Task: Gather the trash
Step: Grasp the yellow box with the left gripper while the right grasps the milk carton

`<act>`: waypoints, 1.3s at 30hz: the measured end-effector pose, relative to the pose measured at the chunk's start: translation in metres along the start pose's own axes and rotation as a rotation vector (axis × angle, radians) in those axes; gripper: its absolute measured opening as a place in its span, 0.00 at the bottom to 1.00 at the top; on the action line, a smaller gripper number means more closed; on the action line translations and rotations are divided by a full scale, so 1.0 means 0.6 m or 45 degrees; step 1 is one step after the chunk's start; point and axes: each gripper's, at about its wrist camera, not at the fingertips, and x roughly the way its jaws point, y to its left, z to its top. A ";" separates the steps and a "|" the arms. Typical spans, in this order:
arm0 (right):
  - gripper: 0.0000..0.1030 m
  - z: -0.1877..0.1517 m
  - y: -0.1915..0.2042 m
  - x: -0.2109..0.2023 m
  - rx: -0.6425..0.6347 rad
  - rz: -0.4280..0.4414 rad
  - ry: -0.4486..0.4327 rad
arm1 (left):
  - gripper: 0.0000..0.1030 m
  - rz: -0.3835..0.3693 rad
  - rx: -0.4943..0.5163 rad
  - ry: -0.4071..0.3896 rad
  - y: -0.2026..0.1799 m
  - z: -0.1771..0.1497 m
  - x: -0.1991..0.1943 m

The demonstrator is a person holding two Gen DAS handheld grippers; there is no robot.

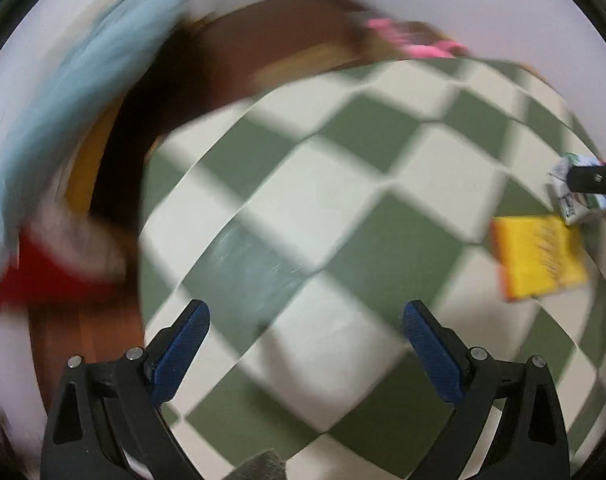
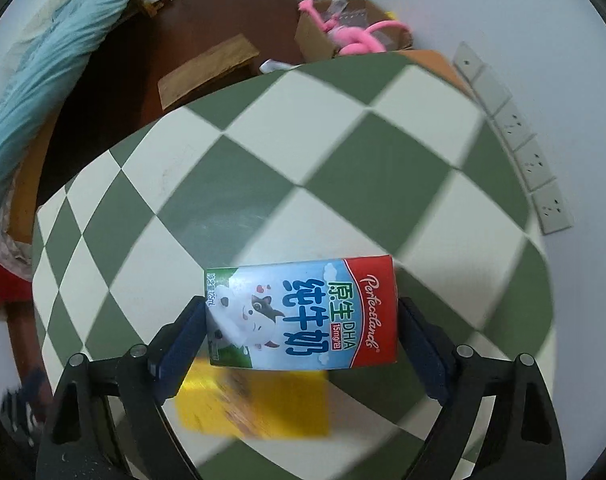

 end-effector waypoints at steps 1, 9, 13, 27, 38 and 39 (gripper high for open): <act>0.90 -0.017 -0.025 -0.011 0.016 0.004 0.007 | 0.96 -0.013 0.103 -0.033 -0.026 0.008 -0.011; 0.90 -0.125 -0.189 -0.045 0.192 -0.035 0.058 | 0.96 -0.112 0.862 -0.050 -0.228 0.044 -0.024; 0.90 -0.160 -0.229 -0.048 0.256 -0.012 0.083 | 0.95 -0.147 1.035 0.058 -0.268 0.054 0.007; 0.90 -0.164 -0.250 -0.044 0.259 0.049 0.094 | 0.52 -0.250 0.571 0.293 -0.247 0.053 -0.011; 0.90 -0.169 -0.248 -0.045 0.184 0.100 0.108 | 0.53 -0.279 0.623 0.007 -0.230 0.036 -0.077; 0.90 -0.167 -0.250 -0.045 0.186 0.099 0.115 | 0.53 -0.260 0.707 0.010 -0.245 0.040 -0.076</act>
